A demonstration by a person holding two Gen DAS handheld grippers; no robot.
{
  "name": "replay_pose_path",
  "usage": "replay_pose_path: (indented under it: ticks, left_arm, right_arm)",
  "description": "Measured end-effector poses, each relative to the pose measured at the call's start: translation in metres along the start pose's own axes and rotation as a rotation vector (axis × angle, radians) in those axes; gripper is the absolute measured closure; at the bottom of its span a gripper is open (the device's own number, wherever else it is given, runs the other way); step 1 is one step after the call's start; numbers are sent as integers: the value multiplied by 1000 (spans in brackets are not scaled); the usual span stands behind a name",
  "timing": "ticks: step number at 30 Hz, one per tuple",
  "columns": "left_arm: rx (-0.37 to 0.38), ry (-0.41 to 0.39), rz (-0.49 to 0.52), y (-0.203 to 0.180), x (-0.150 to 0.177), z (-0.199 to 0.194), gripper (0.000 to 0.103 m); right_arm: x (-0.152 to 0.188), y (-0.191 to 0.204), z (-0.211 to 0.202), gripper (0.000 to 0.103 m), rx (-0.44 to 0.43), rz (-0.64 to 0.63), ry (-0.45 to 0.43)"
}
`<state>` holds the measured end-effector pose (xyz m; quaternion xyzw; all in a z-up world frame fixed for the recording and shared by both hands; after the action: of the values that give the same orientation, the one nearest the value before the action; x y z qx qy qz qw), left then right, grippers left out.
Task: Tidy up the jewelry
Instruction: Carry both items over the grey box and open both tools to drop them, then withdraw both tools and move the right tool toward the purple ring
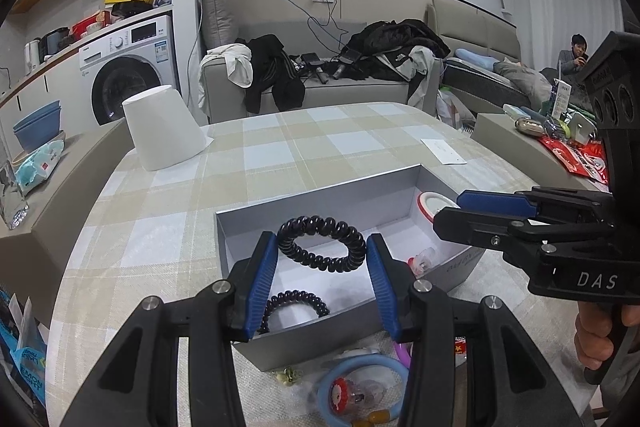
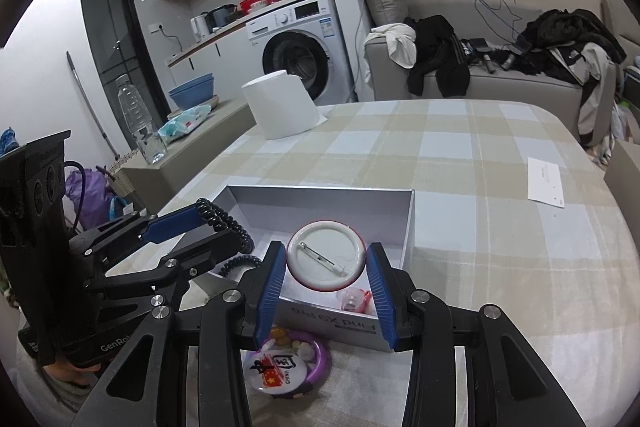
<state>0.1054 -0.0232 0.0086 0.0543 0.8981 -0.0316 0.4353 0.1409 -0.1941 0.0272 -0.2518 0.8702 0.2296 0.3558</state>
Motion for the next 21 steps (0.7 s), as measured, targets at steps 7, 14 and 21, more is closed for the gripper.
replay_pose_path:
  ticks: [7,14,21]
  left_arm:
    - [19,34,-24,0,1,1,62]
    - [65,24,-69,0,-2,-19,20]
    - [33,13,-48,-5,5,-33,8]
  right_arm:
    - [1,0,-1,62,-7,4,2]
    - [-3,0,-19,24,-8,11,-33]
    - [4,0,-41,0,18,-10,-53]
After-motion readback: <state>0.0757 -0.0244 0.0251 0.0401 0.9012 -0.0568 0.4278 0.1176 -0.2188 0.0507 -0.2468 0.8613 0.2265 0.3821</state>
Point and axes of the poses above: each gripper's, at about its wrist camera, not at the fingertips, and z roughly the way its jaws point, y to its left, x to its underside, the point moved 3 cm from there along z, roughly the way its jaws point, and after that the axes turned 5 degrees about y, right-handed, at the moved point
